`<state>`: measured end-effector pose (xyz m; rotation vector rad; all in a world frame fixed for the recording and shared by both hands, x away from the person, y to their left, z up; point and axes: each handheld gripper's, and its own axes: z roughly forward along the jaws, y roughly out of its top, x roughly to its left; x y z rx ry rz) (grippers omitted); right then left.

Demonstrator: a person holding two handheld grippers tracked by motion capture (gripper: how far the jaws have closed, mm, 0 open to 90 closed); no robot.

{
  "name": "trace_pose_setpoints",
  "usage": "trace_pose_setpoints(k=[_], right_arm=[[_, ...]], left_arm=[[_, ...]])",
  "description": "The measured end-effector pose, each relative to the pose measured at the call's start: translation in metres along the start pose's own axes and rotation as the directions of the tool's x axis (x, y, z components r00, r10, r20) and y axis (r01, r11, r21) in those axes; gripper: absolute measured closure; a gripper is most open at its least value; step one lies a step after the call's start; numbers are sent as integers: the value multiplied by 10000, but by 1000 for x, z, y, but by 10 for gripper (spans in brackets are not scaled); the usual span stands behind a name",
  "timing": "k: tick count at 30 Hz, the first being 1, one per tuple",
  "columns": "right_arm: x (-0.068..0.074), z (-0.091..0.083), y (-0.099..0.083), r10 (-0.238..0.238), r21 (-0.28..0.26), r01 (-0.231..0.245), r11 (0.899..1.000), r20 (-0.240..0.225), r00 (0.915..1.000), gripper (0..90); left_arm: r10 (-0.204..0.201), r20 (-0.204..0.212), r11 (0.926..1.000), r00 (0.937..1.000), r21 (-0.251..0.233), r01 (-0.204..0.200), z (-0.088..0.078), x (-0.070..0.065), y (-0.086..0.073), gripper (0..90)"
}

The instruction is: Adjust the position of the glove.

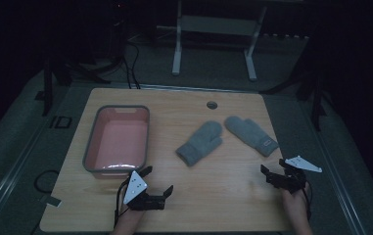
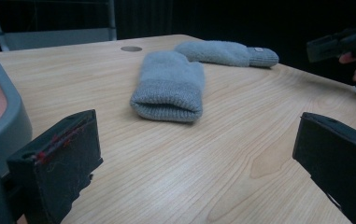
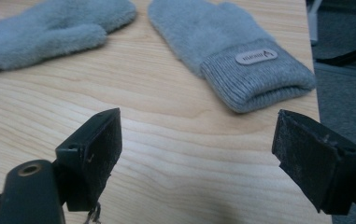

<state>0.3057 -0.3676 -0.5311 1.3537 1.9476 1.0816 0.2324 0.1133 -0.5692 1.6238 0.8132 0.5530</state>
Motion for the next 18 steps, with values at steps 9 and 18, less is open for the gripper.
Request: trace_pose_setpoints(k=[9,18], right_arm=[[4,-1,34,-160,400,176,9990,-417,9990,148],[12,7,62,-603,231,623,9978,-784,9951,148]], left_arm=[[-151,109,9999,9998,41,150,0,0,0,13],[-252,128,9997,9996,69,251,0,1,1,13]])
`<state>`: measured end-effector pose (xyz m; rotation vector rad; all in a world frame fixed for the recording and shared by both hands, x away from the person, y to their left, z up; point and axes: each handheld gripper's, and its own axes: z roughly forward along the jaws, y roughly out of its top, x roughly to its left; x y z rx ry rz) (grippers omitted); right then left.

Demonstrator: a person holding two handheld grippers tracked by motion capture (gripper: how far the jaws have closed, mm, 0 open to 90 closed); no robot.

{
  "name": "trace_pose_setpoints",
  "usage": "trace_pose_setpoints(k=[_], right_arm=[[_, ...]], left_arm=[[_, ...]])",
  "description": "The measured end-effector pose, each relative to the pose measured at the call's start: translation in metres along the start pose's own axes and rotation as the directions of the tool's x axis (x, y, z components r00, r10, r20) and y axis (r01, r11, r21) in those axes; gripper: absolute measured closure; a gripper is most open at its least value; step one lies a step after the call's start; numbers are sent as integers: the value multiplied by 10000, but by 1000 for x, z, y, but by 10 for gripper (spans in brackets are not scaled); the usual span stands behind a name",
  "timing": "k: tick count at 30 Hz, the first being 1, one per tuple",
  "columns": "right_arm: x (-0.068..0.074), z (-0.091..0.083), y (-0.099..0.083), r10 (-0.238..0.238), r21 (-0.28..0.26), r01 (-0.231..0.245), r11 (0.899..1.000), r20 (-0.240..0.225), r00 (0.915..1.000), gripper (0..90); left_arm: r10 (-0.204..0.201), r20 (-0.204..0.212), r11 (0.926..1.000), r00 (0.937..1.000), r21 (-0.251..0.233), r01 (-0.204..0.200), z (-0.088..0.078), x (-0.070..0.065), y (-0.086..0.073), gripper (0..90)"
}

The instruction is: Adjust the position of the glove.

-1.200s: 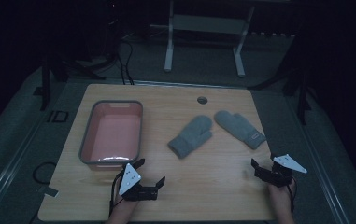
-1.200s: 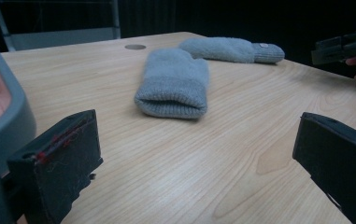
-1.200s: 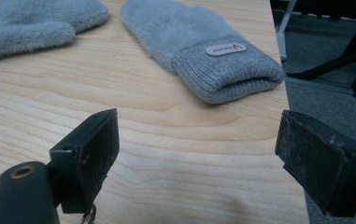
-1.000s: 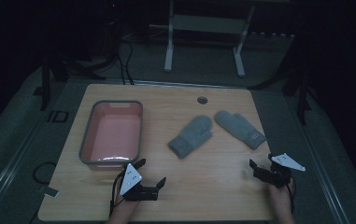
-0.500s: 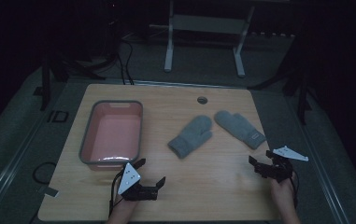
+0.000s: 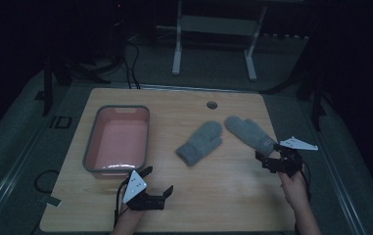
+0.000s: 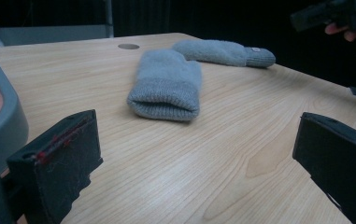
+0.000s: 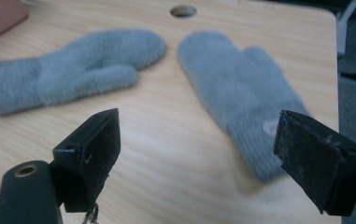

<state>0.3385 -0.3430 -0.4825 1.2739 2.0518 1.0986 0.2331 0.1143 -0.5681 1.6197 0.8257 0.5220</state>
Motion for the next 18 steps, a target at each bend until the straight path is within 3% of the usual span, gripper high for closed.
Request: trace_pose_setpoints(k=[7,12,18], right_arm=[[12,14,28,-495,-142,490,9987,-380,9981,147],[20,26,46,-543,-338,522,9981,-653,9964,131],[31,43,63,-932,-306,905,9954,-1018,9904,131]], left_arm=[[86,25,10000,10000,46,-86,-1,0,1,13],[180,27,9997,9998,153,-180,-1,0,1,13],[160,87,9997,9998,190,-161,0,0,1,13]])
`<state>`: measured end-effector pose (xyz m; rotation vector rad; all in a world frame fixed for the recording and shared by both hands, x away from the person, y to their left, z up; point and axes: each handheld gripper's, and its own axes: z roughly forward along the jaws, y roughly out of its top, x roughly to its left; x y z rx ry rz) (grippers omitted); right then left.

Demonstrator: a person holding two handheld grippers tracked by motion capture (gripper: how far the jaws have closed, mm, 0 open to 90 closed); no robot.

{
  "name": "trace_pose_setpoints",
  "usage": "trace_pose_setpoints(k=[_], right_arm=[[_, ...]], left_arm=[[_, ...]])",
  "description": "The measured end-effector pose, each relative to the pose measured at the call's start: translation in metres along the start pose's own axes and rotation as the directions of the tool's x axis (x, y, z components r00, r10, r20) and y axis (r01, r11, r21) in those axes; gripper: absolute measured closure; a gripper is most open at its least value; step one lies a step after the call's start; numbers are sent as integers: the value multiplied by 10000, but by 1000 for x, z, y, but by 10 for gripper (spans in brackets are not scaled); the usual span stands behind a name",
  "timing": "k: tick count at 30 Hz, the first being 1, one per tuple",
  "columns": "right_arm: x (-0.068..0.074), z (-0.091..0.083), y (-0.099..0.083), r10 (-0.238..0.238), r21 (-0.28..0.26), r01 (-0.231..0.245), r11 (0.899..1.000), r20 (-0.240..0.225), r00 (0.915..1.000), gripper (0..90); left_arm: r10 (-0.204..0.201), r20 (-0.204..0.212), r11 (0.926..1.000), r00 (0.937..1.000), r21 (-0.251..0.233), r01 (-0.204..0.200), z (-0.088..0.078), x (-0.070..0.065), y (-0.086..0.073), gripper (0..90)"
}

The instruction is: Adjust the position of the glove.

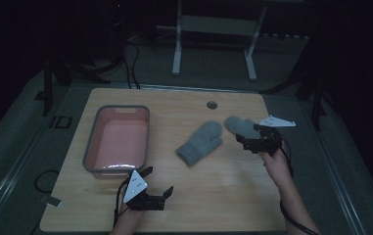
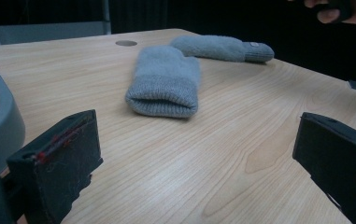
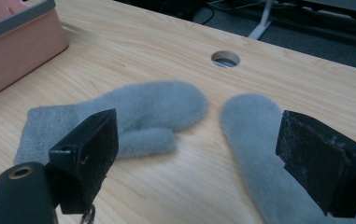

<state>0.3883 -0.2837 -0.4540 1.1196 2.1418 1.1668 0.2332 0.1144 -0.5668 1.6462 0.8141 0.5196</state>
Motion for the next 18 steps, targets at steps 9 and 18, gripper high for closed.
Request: trace_pose_setpoints(k=[9,18], right_arm=[[8,37,16,-491,522,523,9973,-608,9969,134],[13,82,15,-585,1139,765,9905,-1544,9863,139]], left_arm=[[-69,155,10000,9999,-34,70,0,0,1,13],[-25,329,10000,9995,51,23,1,1,1,13]])
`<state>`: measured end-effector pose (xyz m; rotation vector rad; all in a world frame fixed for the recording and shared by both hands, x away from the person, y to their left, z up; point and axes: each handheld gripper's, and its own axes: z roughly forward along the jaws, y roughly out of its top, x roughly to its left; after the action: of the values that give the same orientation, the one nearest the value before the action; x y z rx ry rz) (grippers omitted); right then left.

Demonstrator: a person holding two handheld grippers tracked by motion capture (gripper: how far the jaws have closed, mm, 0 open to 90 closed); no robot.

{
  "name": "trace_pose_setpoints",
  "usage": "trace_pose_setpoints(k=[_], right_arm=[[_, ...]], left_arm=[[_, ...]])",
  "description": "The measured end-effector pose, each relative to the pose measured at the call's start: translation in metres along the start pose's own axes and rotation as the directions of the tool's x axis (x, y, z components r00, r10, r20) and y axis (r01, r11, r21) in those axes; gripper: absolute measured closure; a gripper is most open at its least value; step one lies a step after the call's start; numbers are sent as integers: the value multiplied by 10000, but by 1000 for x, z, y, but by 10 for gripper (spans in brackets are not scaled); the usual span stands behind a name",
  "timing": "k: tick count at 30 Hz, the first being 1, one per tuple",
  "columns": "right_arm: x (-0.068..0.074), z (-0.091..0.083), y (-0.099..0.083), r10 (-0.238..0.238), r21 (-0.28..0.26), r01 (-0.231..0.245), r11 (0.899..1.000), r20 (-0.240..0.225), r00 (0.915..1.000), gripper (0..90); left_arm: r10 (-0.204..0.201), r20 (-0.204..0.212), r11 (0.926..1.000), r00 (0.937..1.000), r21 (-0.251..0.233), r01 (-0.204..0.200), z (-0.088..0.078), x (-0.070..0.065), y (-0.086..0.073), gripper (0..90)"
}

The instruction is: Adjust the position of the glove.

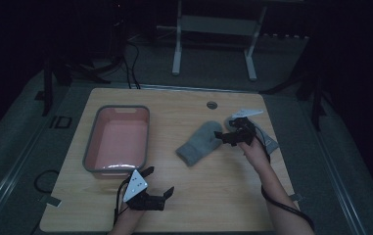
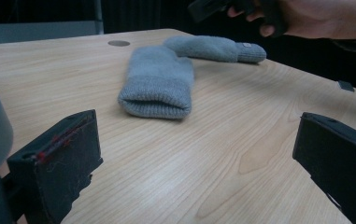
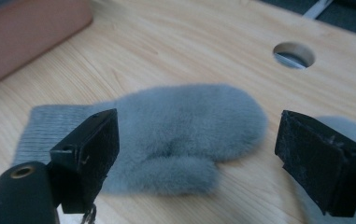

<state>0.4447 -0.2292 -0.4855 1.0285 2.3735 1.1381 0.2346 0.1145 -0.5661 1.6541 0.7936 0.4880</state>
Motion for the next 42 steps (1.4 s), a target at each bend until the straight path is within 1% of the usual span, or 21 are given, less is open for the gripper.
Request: trace_pose_setpoints(k=[1,3,6,9,12,14,15,16,18,20,21,23,24,25,27,30,31,32,36,38,42], right_arm=[[1,5,0,-33,77,32,10000,16,10000,146],[3,16,0,-127,305,131,9995,-113,9999,149],[6,31,0,-283,449,284,9986,-36,9996,153],[8,45,0,-614,449,621,9971,-176,9980,153],[9,59,0,-775,731,796,9941,-307,9965,155],[10,68,-1,-797,1046,820,9911,-258,9965,155],[10,72,-2,-703,1145,730,9907,-275,9971,154],[10,76,-2,-586,1197,620,9909,-317,9978,145],[11,82,-4,-656,1307,676,9891,-198,9976,132],[11,87,-5,-552,1332,569,9894,-166,9983,131],[10,88,-5,-617,1357,643,9887,-234,9978,132],[10,89,-4,-646,1436,667,9874,-191,9977,141],[10,91,-4,-676,1541,690,9856,-144,9976,172],[10,92,-4,-754,1673,754,9830,-69,9971,231],[12,94,-5,-815,1657,816,9828,-77,9966,307],[11,93,-4,-961,1647,1002,9812,-325,9948,442],[11,93,-3,-945,1657,1005,9810,-434,9946,501],[12,93,-3,-967,1660,1038,9806,-501,9941,533],[14,93,-2,-1141,1689,1256,9776,-761,9905,644],[16,93,0,-1302,1725,1448,9743,-931,9871,689],[17,90,3,-1315,1709,1562,9728,-1474,9803,749]], left_arm=[[-1,16,10000,10000,3,1,0,0,0,13],[8,18,10000,10000,-1,-8,0,0,0,13],[-62,82,10000,9999,-41,62,0,1,0,13],[-117,127,9999,9999,-64,118,0,0,0,13],[-127,189,9999,9997,-87,128,0,0,1,13],[-126,214,9999,9997,-77,128,0,0,1,13],[-111,215,9999,9997,-60,112,0,0,0,13],[-122,209,9999,9997,-53,124,0,-1,0,13],[-90,220,10000,9997,-12,90,0,-1,0,13],[-115,244,9999,9996,-14,116,0,-1,0,13],[-115,256,9999,9996,5,115,0,0,0,13],[-119,267,9999,9996,14,119,0,0,1,13],[-133,276,9999,9995,12,133,0,0,1,13],[-102,291,9999,9995,21,101,0,-1,1,13],[-67,302,10000,9995,32,67,-1,-1,1,13],[-69,327,10000,9994,50,68,-1,-1,1,13],[-66,327,10000,9994,52,65,-1,-1,1,13],[-59,315,10000,9995,47,58,0,-1,1,13],[-75,318,10000,9995,55,74,0,-1,1,13],[-61,320,10000,9995,54,59,0,-1,1,13],[-97,317,9999,9995,46,95,0,0,1,13]])
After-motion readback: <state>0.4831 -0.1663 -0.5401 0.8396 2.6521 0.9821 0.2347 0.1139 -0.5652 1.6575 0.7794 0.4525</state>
